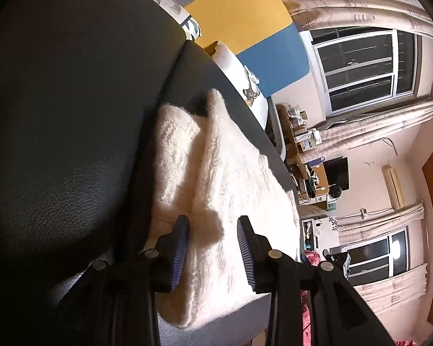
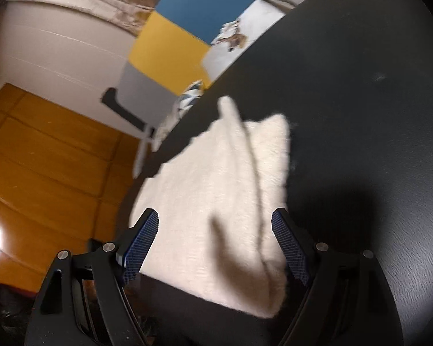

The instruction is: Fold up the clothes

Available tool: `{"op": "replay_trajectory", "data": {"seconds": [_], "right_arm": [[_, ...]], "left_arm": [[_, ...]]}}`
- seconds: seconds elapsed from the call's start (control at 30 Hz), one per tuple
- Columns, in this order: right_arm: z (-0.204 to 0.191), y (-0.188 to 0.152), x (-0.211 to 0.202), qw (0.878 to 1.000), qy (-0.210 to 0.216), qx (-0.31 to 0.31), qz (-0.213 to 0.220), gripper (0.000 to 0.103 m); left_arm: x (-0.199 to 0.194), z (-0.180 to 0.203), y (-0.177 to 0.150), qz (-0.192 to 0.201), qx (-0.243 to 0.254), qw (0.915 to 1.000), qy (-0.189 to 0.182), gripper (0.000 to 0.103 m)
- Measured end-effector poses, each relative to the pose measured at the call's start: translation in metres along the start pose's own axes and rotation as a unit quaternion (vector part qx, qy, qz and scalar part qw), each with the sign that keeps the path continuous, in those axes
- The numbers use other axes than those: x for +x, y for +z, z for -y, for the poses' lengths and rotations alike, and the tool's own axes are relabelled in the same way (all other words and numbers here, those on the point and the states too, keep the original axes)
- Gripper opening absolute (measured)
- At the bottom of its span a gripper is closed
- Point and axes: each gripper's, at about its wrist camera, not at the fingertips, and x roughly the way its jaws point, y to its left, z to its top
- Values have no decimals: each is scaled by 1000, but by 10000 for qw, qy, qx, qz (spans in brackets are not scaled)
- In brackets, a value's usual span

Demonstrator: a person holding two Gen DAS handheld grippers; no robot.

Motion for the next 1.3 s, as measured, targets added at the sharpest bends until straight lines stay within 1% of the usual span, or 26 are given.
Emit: {"op": "replay_trajectory", "data": {"seconds": [0.13,0.2,0.23,0.33,0.37,0.4,0.43,0.47,0.5,0.6,0.63,0.7,0.73,0.83,0.93,1.0,1.03,1.07,1.1,1.13,1.2,1.23,1.3], "right_arm": [[-5,20,17,9998,35,-188,7,84],[-4,30,28,9997,32,-248,-71,84],[-4,34,34,9995,-16,-289,-141,84],[0,40,54,9972,-130,-481,-549,84],[-2,39,60,9952,-194,-651,-707,82],[-7,35,62,9923,-330,-892,-790,78],[-10,32,64,9899,-455,-1026,-869,54],[-13,29,66,9870,-579,-1158,-948,16],[-15,25,69,9841,-690,-1267,-1040,7],[-13,16,82,9765,-890,-1406,-1372,9],[-9,16,84,9782,-800,-1293,-1418,11],[0,18,86,9829,-615,-924,-1469,12],[3,18,86,9835,-548,-844,-1501,12],[14,17,87,9858,-317,-518,-1565,14],[15,14,84,9872,-273,-497,-1491,14],[17,11,81,9881,-244,-483,-1441,14],[17,10,80,9885,-229,-476,-1416,14],[17,9,78,9884,-257,-508,-1406,14],[13,8,74,9873,-389,-623,-1409,13],[9,6,70,9859,-557,-751,-1387,12],[-5,0,67,9798,-930,-1121,-1374,12],[-10,-2,66,9772,-1026,-1235,-1388,11],[-19,-5,63,9722,-1218,-1443,-1387,9]], "left_arm": [[6,7,5,20,121,9997,217,37],[8,9,6,30,217,9993,314,37],[9,10,7,31,270,9990,368,37],[12,14,8,36,450,9977,506,37],[13,15,8,30,526,9972,528,37],[14,17,7,26,613,9966,549,37],[15,18,7,21,699,9959,571,37],[15,19,7,12,771,9953,579,37],[15,19,7,-8,796,9952,574,37],[12,18,9,-92,738,9956,566,37],[11,17,11,-135,672,9963,525,37],[10,15,14,-209,539,9975,415,38],[10,14,16,-240,501,9977,392,38],[15,13,20,-309,509,9972,457,38],[18,10,24,-433,422,9972,440,37],[17,8,27,-463,316,9977,373,32],[16,8,29,-446,319,9977,401,18],[15,9,30,-414,358,9975,445,12],[14,12,31,-391,417,9971,495,8],[13,15,32,-382,505,9965,554,7],[11,25,31,-338,724,9946,658,5],[9,30,30,-304,797,9940,679,5],[-2,42,30,-204,859,9954,383,4]]}}
